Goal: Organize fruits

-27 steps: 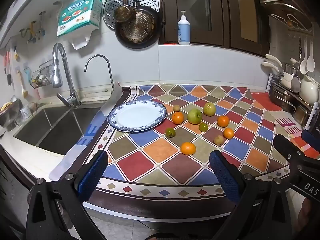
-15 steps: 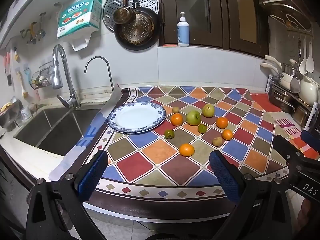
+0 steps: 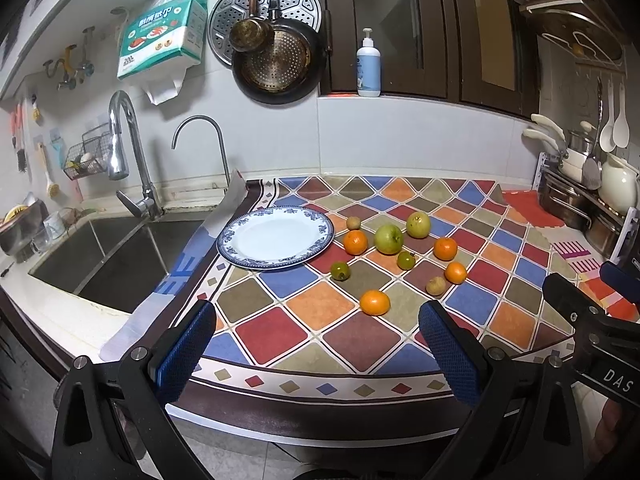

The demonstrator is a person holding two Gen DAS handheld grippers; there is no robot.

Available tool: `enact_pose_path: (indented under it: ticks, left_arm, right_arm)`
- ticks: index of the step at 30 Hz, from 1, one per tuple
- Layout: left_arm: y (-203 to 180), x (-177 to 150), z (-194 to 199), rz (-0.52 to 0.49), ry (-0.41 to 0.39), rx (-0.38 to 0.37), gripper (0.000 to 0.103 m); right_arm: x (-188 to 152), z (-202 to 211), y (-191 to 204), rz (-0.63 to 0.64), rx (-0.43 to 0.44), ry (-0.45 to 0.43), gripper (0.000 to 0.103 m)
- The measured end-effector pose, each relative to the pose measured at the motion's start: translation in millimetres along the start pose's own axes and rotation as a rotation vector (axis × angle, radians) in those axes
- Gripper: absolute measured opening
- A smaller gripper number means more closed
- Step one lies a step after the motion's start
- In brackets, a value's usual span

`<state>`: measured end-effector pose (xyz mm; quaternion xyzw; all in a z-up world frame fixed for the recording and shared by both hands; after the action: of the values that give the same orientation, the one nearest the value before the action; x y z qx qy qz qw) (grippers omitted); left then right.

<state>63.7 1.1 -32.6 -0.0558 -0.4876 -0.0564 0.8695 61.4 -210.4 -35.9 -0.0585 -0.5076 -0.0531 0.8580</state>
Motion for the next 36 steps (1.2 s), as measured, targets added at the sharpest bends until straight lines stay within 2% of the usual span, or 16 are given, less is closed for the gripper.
enact_pose_path:
  ticks: [36]
  left_arm:
    - [0.2,2.1,-1.5,0.000,-0.008,0.006,0.103]
  right_arm:
    - [0.8,1.5,5.1,0.011,0.008,-0.017,0.102]
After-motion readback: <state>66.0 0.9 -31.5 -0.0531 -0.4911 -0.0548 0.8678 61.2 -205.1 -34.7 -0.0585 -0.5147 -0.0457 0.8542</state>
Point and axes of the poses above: each gripper's, at about its wrist camera, not at the fingertips, and z roughly against the way its jaws point, y to its left, x to its top, the point moved 8 cm from there along -z, roughly the way its jaws point, and after that the axes turned 9 degrees about -x, right-handed, at the moved point
